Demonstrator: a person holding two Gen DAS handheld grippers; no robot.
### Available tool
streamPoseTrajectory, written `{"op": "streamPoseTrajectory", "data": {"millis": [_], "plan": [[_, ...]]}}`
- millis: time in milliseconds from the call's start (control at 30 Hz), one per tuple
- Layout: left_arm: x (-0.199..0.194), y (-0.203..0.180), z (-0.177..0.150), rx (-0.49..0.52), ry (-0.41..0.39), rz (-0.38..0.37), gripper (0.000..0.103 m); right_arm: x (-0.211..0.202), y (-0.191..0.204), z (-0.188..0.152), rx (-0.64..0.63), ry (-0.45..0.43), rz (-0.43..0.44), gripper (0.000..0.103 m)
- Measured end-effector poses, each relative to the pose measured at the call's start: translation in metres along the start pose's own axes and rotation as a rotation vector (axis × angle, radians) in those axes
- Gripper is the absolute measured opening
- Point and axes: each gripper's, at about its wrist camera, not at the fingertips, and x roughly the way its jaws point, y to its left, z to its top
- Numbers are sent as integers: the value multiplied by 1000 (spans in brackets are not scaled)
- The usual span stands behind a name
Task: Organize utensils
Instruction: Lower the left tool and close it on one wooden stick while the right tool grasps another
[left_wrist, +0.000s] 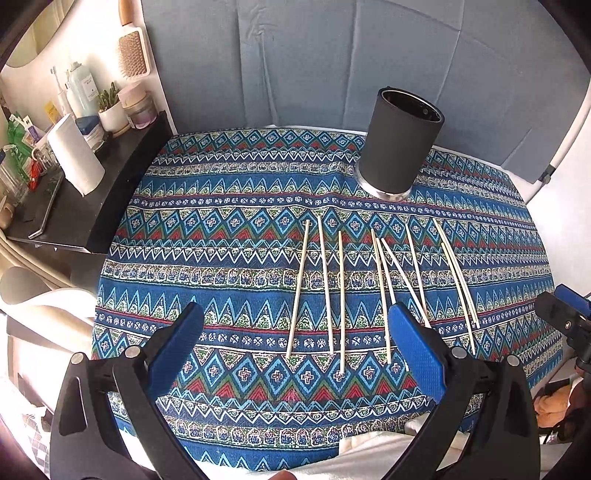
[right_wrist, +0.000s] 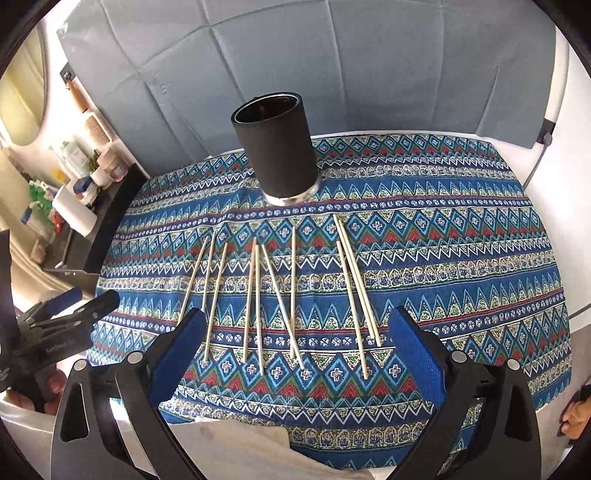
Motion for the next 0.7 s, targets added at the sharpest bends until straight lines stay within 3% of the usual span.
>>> {"op": "streamPoseTrajectory", "data": {"millis": [200,467,533,700], "plan": [[22,8,14,10,37,5,97,13,-7,7,-56,12,-33,94],[63,18,24,3,91,42,97,37,-14,8,-72,70,-3,92],[76,20,24,20,110,67,97,46,-11,6,-103,89,6,75],[108,26,18,48,174,113,97,83,-11,-1,-108,192,93,58]]}}
